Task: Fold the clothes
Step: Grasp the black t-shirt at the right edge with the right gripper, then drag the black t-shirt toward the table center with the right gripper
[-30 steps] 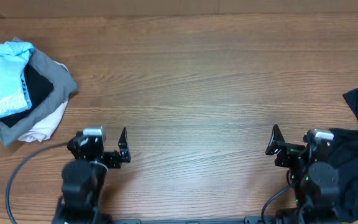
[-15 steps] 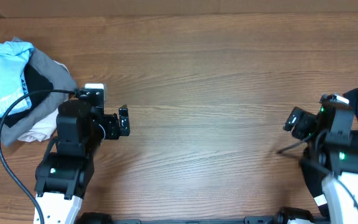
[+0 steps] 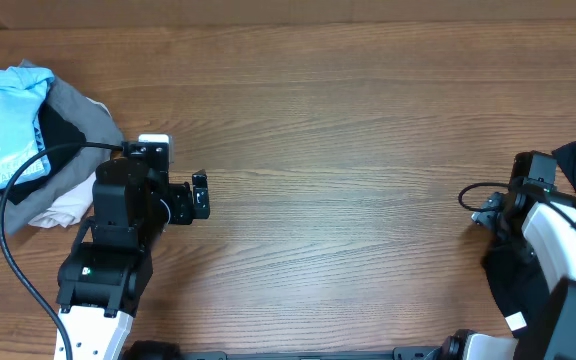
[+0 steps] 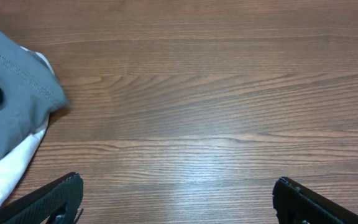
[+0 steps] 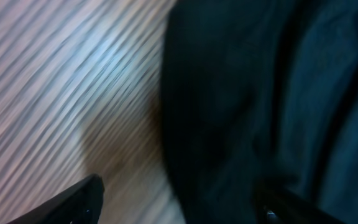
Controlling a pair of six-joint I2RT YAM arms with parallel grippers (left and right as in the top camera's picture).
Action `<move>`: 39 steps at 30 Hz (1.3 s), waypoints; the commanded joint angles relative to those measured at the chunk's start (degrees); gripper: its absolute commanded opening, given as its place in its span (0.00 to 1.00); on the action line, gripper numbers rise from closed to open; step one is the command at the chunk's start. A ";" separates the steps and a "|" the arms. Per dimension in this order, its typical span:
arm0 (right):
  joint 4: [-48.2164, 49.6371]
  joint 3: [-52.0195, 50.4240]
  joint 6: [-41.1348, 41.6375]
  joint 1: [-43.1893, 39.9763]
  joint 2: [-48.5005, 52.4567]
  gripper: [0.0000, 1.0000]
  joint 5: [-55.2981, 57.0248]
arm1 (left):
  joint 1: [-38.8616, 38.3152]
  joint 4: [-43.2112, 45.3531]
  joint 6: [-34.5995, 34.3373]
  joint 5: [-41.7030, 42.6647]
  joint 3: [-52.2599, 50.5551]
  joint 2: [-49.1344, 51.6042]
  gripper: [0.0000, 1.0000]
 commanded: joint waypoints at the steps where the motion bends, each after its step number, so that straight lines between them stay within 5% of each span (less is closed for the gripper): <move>1: 3.17 1.14 3.02 -0.87 3.80 0.81 1.84 | 0.24 0.04 -0.57 0.87 1.46 -0.13 1.00; 4: 5.11 1.14 3.04 -0.87 6.14 0.60 1.84 | 0.24 0.02 -0.57 0.90 1.46 -0.13 1.00; 7: 5.90 1.14 3.06 -0.87 7.06 0.20 1.49 | 0.24 0.04 -0.55 1.84 1.46 -0.13 1.00; 10: 6.32 1.25 1.62 -0.87 6.99 0.04 -5.55 | 0.24 0.04 -0.57 2.38 1.46 -0.13 1.00; 13: 7.58 1.31 -6.71 -0.42 6.93 0.04 -23.26 | 0.24 0.31 -0.55 2.34 1.46 -0.13 1.00; 17: 8.70 2.19 -30.27 4.26 6.91 0.04 -59.56 | 0.24 0.55 -0.55 2.34 1.46 -0.13 1.00; 20: 6.75 3.80 -36.48 9.77 6.88 0.04 -68.06 | 0.24 0.55 -0.55 2.32 1.46 -0.13 1.00; 26: 14.36 4.61 -34.42 26.01 6.88 0.04 -68.78 | 0.24 2.05 -0.59 2.40 1.46 -0.13 1.00; 33: 49.86 4.81 -7.45 32.72 6.88 0.04 -64.43 | 0.24 4.61 -0.59 2.40 1.46 -0.13 1.00; 35: 57.44 5.35 -1.97 32.74 6.88 0.17 -63.76 | 0.24 4.57 -0.61 2.40 1.46 -0.13 1.00; 36: 60.39 6.05 0.79 32.72 6.88 0.42 -63.73 | 0.24 4.55 -0.59 2.40 1.46 -0.13 1.00; 38: 59.93 6.67 1.33 32.72 6.88 0.60 -63.98 | 0.24 4.63 -0.61 2.40 1.46 -0.11 1.00; 39: 58.23 6.73 1.31 32.72 6.88 0.87 -63.95 | 0.24 4.72 -0.61 2.38 1.46 -0.11 1.00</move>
